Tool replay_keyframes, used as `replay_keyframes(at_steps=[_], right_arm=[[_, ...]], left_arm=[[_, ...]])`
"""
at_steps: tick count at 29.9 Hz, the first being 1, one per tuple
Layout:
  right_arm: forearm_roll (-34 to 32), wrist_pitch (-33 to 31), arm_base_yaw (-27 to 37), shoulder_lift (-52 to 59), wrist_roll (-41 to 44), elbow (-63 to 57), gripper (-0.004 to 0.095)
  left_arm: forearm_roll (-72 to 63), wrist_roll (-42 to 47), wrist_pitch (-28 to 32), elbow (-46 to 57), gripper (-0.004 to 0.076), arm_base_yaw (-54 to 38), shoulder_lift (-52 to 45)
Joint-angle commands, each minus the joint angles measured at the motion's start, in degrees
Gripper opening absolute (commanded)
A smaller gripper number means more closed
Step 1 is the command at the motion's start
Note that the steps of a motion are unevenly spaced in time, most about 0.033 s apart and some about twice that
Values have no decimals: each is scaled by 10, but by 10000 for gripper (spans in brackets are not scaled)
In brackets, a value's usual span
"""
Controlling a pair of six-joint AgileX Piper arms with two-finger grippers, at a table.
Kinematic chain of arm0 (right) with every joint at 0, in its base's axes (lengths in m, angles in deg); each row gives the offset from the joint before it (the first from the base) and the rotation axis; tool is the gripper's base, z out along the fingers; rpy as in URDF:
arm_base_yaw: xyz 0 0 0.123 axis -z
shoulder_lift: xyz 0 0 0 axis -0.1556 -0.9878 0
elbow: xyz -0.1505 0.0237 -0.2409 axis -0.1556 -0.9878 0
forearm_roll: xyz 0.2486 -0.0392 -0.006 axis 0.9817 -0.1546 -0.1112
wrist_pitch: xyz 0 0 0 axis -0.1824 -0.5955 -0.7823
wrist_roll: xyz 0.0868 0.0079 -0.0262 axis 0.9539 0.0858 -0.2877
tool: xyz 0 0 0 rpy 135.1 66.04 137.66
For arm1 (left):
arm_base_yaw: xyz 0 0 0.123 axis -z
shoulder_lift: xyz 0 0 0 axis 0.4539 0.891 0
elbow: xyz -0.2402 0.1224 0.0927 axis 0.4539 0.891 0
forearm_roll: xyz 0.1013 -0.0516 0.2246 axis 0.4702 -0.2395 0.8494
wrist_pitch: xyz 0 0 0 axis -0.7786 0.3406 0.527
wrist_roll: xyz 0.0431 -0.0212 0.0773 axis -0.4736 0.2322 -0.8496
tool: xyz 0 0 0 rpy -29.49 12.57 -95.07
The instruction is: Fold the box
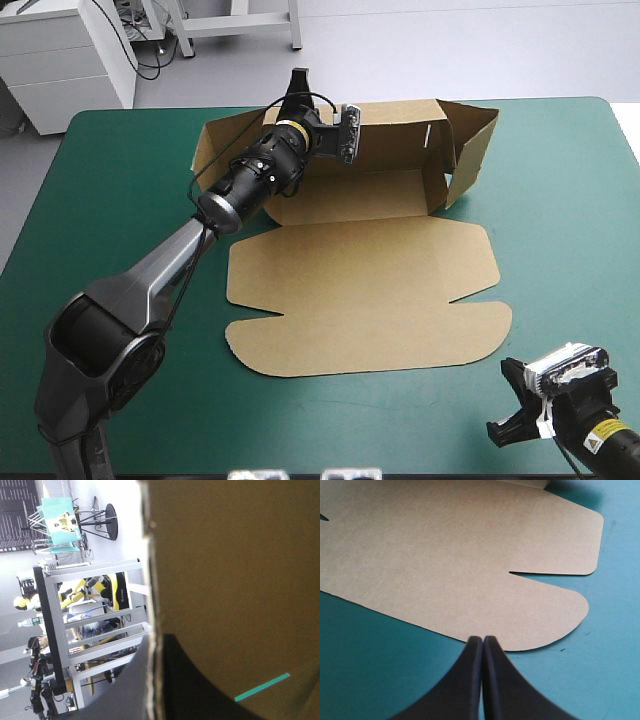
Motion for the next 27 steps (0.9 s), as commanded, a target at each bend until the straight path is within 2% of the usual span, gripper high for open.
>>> replay_keyframes(at_steps=[1, 4, 15, 21, 27], right_arm=[[6, 37, 5, -6, -4, 16, -19], [6, 37, 5, -6, -4, 16, -19], [12, 45, 5, -6, -17, 30, -19], [4, 81, 5, -26, -16, 154, -19], [-27, 74, 5, -141, -14, 334, -19]], left_arm=[[-15, -15, 64, 14, -8, -22, -50], [-33, -48, 90, 57, -8, -33, -66], [-25, -10, 135, 101, -8, -32, -70], [-32, -9, 131, 101, -8, -32, -70], [-40, 23, 130, 101, -8, -32, -70]])
